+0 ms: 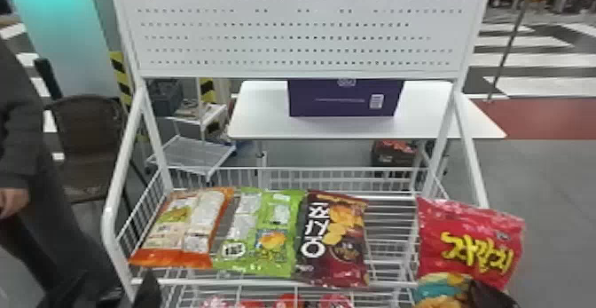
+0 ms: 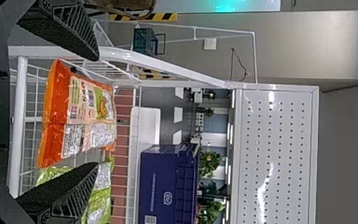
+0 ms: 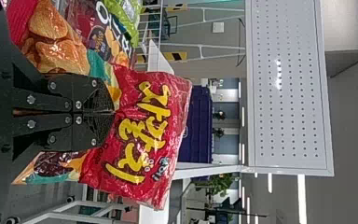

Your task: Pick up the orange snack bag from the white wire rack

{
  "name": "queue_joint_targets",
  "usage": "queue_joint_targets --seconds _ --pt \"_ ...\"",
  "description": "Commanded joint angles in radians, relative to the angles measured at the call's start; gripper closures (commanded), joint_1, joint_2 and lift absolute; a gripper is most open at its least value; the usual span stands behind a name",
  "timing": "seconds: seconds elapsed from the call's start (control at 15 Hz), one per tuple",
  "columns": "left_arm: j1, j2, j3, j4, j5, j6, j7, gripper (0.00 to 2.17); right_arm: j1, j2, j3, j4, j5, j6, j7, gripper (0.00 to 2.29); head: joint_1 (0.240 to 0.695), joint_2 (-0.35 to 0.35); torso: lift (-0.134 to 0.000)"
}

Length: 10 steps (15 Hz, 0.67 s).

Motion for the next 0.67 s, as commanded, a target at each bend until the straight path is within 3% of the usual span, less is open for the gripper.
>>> queue_joint_targets --seconds 0.0,0.6 --pt "-0.003 0.000 0.000 0.003 0.002 0.001 0.000 0.08 -0.003 0.000 0.000 0.000 -0.002 0.000 0.000 2.22 0.499 0.000 0.000" --pt "-0.031 0.000 -0.017 0.007 0.001 0.013 -0.006 0.08 -0.009 0.003 -0.003 0.000 -0.005 0.000 0.002 2.22 0.499 0.000 0.000"
